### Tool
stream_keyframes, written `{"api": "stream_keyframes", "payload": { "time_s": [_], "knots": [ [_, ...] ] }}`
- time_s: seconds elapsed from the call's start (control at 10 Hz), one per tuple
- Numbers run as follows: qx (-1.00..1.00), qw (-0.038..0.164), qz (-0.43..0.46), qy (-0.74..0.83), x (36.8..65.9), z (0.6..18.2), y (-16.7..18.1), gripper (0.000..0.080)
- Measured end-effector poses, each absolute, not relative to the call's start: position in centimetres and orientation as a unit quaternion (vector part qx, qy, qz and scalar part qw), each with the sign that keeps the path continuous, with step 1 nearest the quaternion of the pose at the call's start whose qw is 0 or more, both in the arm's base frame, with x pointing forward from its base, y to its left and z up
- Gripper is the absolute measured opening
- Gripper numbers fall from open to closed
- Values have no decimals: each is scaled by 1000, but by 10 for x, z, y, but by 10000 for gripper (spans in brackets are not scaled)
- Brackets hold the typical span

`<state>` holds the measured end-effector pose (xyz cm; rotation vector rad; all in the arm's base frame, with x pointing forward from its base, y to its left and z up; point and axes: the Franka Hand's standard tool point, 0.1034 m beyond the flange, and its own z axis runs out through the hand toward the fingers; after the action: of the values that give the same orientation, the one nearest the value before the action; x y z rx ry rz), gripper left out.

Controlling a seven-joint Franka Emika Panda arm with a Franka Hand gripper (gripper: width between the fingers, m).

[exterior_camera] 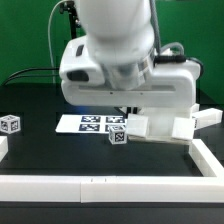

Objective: Assemble chair

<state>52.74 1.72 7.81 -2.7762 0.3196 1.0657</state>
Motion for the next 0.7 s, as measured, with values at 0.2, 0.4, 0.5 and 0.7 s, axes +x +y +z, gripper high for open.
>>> {"api": "stream_keyframes", "payload": {
  "time_s": [0.2, 0.4, 0.5, 0.7],
  "knots": [
    [-916, 63, 394, 42, 540, 76, 21, 30],
    [-884, 84, 460, 8, 530, 70, 20, 30],
    [-887, 81, 455, 12, 535, 65, 19, 30],
    [-887, 81, 454, 13, 535, 66, 18, 30]
  ]
}}
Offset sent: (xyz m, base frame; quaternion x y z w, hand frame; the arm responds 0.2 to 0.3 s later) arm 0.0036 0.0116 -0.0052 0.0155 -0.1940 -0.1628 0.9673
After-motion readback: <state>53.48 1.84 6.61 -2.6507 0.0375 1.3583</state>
